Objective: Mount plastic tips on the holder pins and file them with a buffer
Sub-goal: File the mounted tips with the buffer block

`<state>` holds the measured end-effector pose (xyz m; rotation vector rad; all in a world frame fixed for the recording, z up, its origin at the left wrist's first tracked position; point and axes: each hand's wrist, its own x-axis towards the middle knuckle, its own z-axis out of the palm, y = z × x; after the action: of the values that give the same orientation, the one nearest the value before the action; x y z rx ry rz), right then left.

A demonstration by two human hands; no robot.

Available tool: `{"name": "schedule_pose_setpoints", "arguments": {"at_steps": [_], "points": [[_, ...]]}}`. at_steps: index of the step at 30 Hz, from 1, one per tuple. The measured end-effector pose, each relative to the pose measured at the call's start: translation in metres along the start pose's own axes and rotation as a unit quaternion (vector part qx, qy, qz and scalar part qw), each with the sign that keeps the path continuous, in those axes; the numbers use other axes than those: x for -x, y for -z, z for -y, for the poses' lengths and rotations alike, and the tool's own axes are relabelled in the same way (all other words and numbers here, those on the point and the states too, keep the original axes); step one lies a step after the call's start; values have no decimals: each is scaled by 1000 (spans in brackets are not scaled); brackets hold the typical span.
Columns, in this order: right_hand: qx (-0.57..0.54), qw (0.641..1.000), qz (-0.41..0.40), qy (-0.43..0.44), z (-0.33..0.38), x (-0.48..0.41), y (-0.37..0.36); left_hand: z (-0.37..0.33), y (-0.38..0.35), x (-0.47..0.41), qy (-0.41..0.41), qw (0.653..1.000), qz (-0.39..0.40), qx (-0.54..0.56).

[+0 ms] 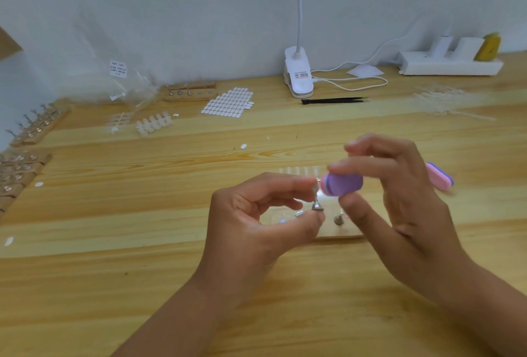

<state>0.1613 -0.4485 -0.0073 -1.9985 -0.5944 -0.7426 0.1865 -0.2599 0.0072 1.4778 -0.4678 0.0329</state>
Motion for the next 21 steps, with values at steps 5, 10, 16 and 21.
{"name": "schedule_pose_setpoints", "arguments": {"at_steps": [5,10,16,21], "points": [[35,999,-15,16,-3,-3,-2,-1,1,1,-2,1000,14,9],[11,999,-45,-16,1,-4,-1,1,1,1,23,998,11,60],[45,998,-41,32,-2,-3,0,0,2,-1,41,993,43,105],[2,997,-73,-6,-5,1,-3,3,2,-3,75,988,49,128]]}}
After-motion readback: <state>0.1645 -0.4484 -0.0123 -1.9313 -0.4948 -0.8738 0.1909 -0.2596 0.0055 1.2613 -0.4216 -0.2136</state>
